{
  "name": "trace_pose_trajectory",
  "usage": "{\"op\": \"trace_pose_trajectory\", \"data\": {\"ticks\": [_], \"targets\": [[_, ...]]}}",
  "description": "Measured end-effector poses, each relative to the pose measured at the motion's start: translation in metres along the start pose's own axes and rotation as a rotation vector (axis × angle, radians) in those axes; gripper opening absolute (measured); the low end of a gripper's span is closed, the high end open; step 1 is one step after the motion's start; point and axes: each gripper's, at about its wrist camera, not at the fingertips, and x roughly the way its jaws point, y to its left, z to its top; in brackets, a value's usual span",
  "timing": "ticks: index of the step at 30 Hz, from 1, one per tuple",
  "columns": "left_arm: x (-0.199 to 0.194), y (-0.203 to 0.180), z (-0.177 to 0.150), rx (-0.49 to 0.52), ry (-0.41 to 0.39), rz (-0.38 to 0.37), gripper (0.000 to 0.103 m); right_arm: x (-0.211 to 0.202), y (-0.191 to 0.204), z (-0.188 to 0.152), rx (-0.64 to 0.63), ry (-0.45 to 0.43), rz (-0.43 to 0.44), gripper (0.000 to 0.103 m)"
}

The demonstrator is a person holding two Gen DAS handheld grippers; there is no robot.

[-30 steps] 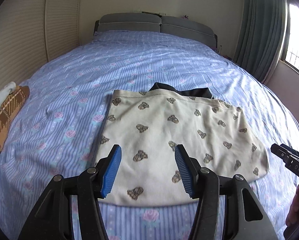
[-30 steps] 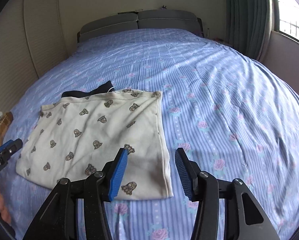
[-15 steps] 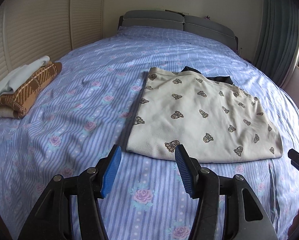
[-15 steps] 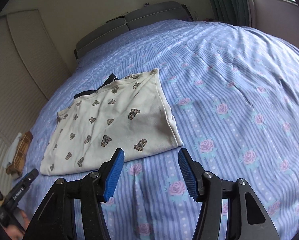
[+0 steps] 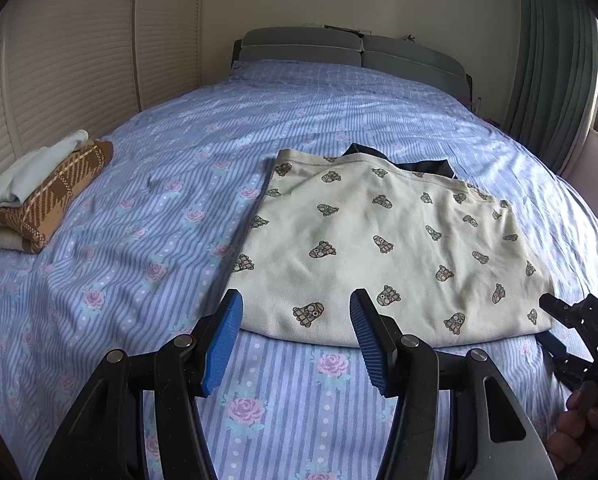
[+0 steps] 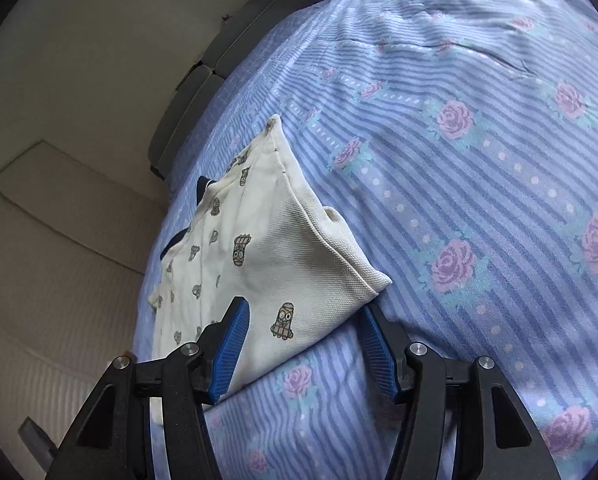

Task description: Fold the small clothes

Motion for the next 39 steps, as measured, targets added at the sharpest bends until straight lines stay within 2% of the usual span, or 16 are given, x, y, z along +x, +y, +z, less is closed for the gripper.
{"op": "trace_pose_trajectory", "data": {"ticks": [7,8,9,11,14,17,20,24,29,31,34,39], "targets": [[0.001,0.0,0.004,-0.01,0.0,-0.005,0.055,0.005,0.005,0.0,0.033,-0.089,0.002,0.057],[-0.001,0.002,0.004,-0.009,-0.001,-0.004,0.055,0.005,0.006,0.001,0.033,-0.095,0.005,0.049],[-0.002,0.003,0.004,-0.008,-0.003,-0.002,0.055,0.006,0.006,0.002,0.031,-0.087,0.018,0.028],[-0.006,0.008,0.005,-0.008,-0.009,0.006,0.055,0.011,0.001,0.001,0.066,-0.049,0.051,0.009],[-0.011,0.018,0.009,-0.017,-0.018,0.012,0.055,0.003,0.0,-0.002,0.079,-0.078,0.037,0.007],[-0.017,0.028,0.013,-0.018,-0.03,0.018,0.055,-0.008,0.019,-0.002,0.004,-0.12,-0.012,0.006],[-0.025,0.04,0.017,-0.021,-0.041,0.026,0.055,-0.015,0.056,0.0,-0.128,-0.169,-0.06,0.005],[-0.037,0.066,0.024,-0.042,-0.064,0.048,0.055,-0.016,0.122,-0.006,-0.364,-0.223,-0.071,0.005],[-0.051,0.105,0.032,-0.073,-0.076,0.085,0.055,0.012,0.206,-0.039,-0.657,-0.208,-0.033,0.005],[-0.055,0.121,0.034,-0.067,-0.069,0.108,0.055,0.028,0.236,-0.063,-0.779,-0.176,-0.015,0.005],[-0.06,0.143,0.033,-0.063,-0.061,0.138,0.056,0.057,0.266,-0.112,-0.968,-0.078,-0.003,0.004],[-0.058,0.172,0.026,-0.074,-0.035,0.168,0.056,0.094,0.268,-0.2,-1.27,0.099,-0.049,0.004]]}}
